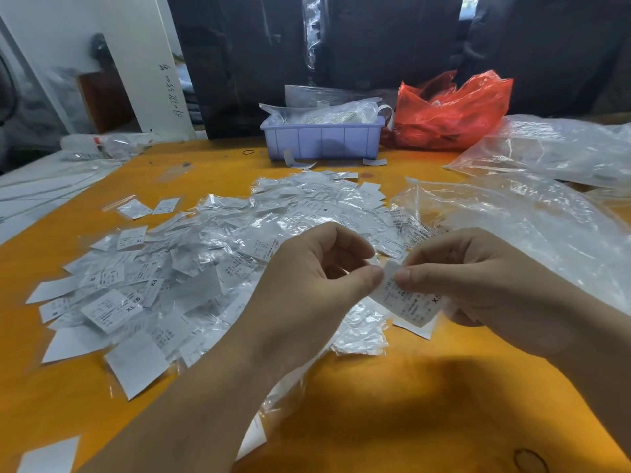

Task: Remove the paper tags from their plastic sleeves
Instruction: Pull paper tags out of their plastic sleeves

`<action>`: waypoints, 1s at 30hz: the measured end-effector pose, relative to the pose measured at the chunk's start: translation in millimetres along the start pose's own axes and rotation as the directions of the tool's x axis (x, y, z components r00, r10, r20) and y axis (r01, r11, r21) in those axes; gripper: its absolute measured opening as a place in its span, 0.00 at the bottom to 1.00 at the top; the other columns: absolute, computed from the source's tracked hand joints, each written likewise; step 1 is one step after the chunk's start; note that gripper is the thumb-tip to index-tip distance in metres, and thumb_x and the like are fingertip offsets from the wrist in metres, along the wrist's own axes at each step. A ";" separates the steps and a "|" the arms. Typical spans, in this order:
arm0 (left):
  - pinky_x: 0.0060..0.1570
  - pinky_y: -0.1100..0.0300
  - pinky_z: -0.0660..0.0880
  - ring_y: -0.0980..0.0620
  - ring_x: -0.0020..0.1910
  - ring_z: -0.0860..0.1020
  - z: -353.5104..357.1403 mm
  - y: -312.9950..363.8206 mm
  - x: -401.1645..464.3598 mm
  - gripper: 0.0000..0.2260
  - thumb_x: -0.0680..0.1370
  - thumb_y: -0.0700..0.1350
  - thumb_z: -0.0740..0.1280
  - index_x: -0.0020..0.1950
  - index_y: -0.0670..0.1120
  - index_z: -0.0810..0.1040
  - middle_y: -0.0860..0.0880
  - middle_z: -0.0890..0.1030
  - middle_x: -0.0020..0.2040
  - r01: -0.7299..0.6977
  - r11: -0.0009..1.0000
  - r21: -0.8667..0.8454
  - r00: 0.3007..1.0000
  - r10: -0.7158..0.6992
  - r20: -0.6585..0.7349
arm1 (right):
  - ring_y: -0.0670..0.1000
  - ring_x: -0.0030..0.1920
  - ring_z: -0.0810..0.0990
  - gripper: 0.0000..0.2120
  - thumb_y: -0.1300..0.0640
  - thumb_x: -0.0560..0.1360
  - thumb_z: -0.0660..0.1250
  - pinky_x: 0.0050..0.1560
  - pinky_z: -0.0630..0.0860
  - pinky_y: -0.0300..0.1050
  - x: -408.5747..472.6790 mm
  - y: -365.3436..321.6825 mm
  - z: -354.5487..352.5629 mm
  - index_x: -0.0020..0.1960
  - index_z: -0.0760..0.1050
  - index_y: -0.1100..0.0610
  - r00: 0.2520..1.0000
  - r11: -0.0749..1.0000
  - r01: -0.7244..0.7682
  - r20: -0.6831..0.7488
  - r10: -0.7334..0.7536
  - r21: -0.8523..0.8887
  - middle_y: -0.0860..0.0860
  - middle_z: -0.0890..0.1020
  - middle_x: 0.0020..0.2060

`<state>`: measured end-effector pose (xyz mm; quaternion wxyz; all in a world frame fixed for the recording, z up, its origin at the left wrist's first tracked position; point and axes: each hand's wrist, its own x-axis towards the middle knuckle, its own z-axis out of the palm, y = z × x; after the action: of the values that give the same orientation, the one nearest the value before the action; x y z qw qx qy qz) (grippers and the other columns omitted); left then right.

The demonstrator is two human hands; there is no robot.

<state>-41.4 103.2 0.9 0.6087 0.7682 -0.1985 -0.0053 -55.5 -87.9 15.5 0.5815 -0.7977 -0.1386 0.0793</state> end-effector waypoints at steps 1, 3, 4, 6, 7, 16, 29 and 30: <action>0.33 0.70 0.72 0.58 0.35 0.78 0.2 0.0 -0.4 0.04 0.74 0.41 0.74 0.45 0.48 0.80 0.48 0.83 0.39 -0.001 1.000 0.010 1.000 0.001 0.005 | 0.45 0.23 0.62 0.13 0.50 0.66 0.71 0.22 0.58 0.35 0.2 0.5 0.5 0.37 0.83 0.62 1.000 1.000 0.003 -0.001 -0.003 0.007 0.57 0.71 0.28; 0.33 0.71 0.72 0.59 0.36 0.78 0.0 0.6 -0.9 0.05 0.74 0.42 0.74 0.46 0.49 0.80 0.49 0.83 0.40 0.005 1.000 0.007 1.000 -0.005 0.011 | 0.47 0.24 0.62 0.13 0.50 0.66 0.71 0.22 0.58 0.36 0.7 1.3 1.5 0.37 0.82 0.62 1.000 1.000 0.006 -0.004 -0.006 0.023 0.58 0.70 0.29; 0.33 0.71 0.72 0.59 0.36 0.79 -0.3 0.7 -0.8 0.05 0.74 0.43 0.74 0.47 0.49 0.80 0.49 0.83 0.40 0.015 1.000 0.002 1.000 -0.015 0.014 | 0.47 0.25 0.61 0.13 0.50 0.65 0.71 0.22 0.57 0.36 0.6 1.6 1.6 0.37 0.83 0.62 1.000 1.000 0.006 -0.003 -0.006 0.027 0.59 0.70 0.29; 0.33 0.72 0.72 0.59 0.38 0.79 -0.7 1.0 -0.4 0.06 0.74 0.45 0.73 0.50 0.51 0.81 0.51 0.84 0.42 0.052 0.999 0.010 0.998 -0.052 0.039 | 0.49 0.26 0.61 0.14 0.49 0.65 0.71 0.23 0.57 0.37 0.3 1.8 1.5 0.38 0.83 0.61 1.000 1.000 0.006 0.009 -0.006 0.029 0.59 0.71 0.30; 0.33 0.72 0.71 0.61 0.37 0.79 -0.4 1.2 -0.5 0.06 0.74 0.46 0.73 0.50 0.51 0.81 0.53 0.84 0.42 0.068 0.998 0.014 0.996 -0.069 0.064 | 0.49 0.26 0.62 0.14 0.49 0.65 0.71 0.23 0.57 0.38 0.3 2.0 1.4 0.38 0.83 0.60 1.000 1.000 0.008 0.015 -0.008 0.022 0.58 0.72 0.30; 0.30 0.72 0.70 0.62 0.30 0.75 -4.3 1.9 1.6 0.03 0.74 0.40 0.72 0.42 0.42 0.81 0.53 0.80 0.32 0.052 0.996 -0.071 0.998 -0.049 0.041 | 0.48 0.23 0.57 0.11 0.51 0.66 0.73 0.23 0.54 0.40 0.7 -1.2 -1.6 0.39 0.83 0.60 1.000 0.999 -0.005 0.023 0.004 0.047 0.55 0.65 0.24; 0.30 0.69 0.70 0.60 0.30 0.74 -6.1 -4.1 2.2 0.03 0.78 0.41 0.68 0.48 0.49 0.80 0.52 0.81 0.35 0.103 0.993 0.061 0.995 -0.101 -0.026 | 0.44 0.19 0.61 0.06 0.57 0.68 0.72 0.20 0.58 0.36 2.2 1.1 -3.0 0.41 0.83 0.60 0.994 0.994 -0.103 -0.033 0.105 0.047 0.47 0.71 0.22; 0.29 0.69 0.70 0.60 0.30 0.73 -7.6 -6.7 5.1 0.03 0.78 0.42 0.68 0.48 0.51 0.79 0.51 0.81 0.35 0.101 0.988 0.117 0.993 -0.092 -0.078 | 0.44 0.20 0.61 0.05 0.58 0.69 0.72 0.20 0.58 0.36 2.4 1.1 -3.8 0.42 0.83 0.59 0.993 0.993 -0.112 -0.044 0.113 0.043 0.47 0.71 0.23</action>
<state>-32.9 109.9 -2.3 0.5668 0.8120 -0.1389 0.0049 -52.0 -90.9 15.7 0.5952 -0.7939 -0.0782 0.0962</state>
